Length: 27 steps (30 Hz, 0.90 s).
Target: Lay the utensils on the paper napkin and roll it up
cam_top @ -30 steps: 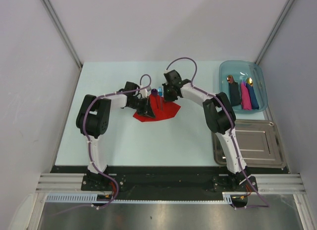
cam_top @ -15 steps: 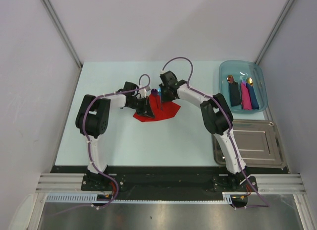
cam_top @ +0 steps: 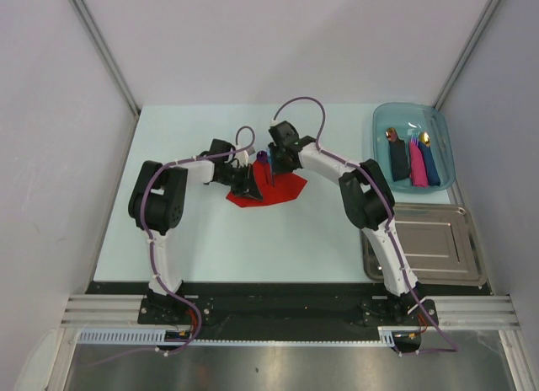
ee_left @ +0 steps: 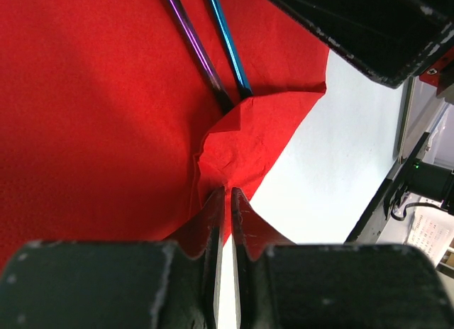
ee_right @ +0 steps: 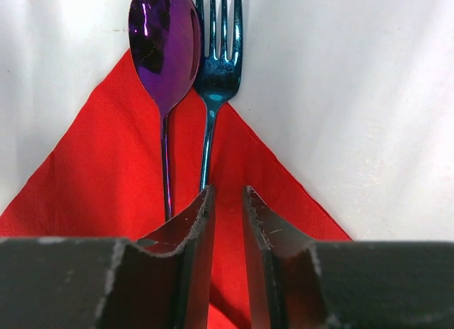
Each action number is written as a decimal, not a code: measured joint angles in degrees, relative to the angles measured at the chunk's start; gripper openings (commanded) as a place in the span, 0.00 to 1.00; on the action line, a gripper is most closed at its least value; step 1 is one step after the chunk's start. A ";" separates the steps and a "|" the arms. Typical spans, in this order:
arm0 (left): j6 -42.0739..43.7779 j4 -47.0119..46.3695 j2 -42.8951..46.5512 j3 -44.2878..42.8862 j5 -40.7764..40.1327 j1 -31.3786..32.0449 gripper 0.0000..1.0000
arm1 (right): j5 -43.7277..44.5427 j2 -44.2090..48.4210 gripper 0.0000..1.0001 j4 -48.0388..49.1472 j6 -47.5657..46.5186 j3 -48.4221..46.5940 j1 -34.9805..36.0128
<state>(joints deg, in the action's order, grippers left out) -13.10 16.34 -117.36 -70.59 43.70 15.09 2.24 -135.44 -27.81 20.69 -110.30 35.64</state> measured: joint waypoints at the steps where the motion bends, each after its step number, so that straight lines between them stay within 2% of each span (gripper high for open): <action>1: 0.00 0.02 0.00 0.00 0.00 -0.02 0.13 | 0.00 0.00 0.28 -0.04 0.02 -0.09 0.04; 15: 0.00 0.04 0.00 0.00 -0.02 -0.31 0.10 | -2.25 -0.04 0.36 -0.07 0.22 -0.31 -0.81; 18: -0.04 0.02 -0.15 -0.02 0.00 -0.37 0.09 | -6.08 0.02 0.39 0.11 0.07 -0.28 -2.03; 23: -0.46 0.04 -0.59 -0.15 0.26 -0.61 0.06 | -15.96 1.75 0.54 0.44 0.13 2.05 -5.86; 27: -0.66 0.26 -0.74 -0.35 0.33 -0.66 0.05 | -21.16 6.93 0.56 1.05 0.17 7.23 -9.07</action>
<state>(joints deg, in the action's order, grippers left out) -13.76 16.60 -118.10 -70.94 44.03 14.44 -18.92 -128.51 -26.76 20.86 -103.07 26.57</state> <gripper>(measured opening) 0.056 0.551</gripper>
